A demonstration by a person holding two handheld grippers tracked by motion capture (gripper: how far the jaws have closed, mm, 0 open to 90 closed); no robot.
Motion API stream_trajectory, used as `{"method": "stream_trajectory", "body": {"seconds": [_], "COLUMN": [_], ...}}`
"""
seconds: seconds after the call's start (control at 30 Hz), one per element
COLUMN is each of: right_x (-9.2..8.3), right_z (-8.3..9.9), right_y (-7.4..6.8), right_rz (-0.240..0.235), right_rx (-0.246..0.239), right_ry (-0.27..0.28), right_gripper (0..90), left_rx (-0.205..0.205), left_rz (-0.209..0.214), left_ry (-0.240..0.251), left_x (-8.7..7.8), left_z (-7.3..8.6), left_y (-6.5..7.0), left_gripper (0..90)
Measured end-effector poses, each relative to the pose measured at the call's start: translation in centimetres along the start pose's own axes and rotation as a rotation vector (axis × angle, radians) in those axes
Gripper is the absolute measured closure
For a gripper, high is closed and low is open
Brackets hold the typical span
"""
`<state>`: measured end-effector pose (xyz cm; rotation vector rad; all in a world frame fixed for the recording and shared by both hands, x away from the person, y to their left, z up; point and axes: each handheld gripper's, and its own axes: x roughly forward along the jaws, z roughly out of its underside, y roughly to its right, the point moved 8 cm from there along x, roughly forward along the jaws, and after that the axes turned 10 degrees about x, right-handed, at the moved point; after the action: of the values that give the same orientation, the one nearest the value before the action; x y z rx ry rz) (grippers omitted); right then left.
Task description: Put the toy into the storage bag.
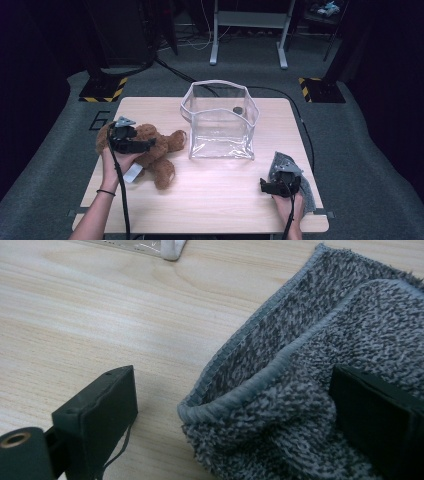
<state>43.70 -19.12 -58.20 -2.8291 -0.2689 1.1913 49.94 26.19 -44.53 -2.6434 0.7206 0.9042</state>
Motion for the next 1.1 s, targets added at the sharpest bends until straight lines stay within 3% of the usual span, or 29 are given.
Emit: {"method": "stream_trajectory", "body": {"seconds": [0.27,0.43,0.5,0.7,0.87,0.93,1.1], "right_x": [0.0,0.0,0.0,0.0,0.0,0.0,0.0], "right_z": [0.0,0.0,0.0,0.0,0.0,0.0,0.0], "right_y": [0.0,0.0,0.0,0.0,0.0,0.0,0.0], "right_rz": [0.004,0.005,0.008,0.011,0.01,0.01,0.011], "right_rx": [0.008,0.008,0.007,0.0,0.001,0.001,0.001], "right_ry": [-0.004,-0.002,-0.003,-0.004,-0.004,-0.004,-0.003], "right_gripper": [5.8,6.1,6.2,6.2,6.2,6.2,6.2], "left_rx": [0.059,0.113,0.136,0.139,0.159,0.185,0.192], "left_rz": [-0.015,-0.007,-0.028,-0.02,-0.025,-0.034,-0.058], "left_ry": [-0.047,-0.063,-0.072,-0.062,-0.045,-0.044,-0.005], "left_x": [1.8,2.2,2.3,2.6,2.3,1.9,0.9], "left_z": [0.2,0.6,0.8,1.3,0.9,0.6,-0.5], "left_y": [0.8,1.4,1.4,0.7,0.6,0.5,-0.2], "left_gripper": [24.6,48.3,60.1,81.5,85.1,85.4,85.5]}}
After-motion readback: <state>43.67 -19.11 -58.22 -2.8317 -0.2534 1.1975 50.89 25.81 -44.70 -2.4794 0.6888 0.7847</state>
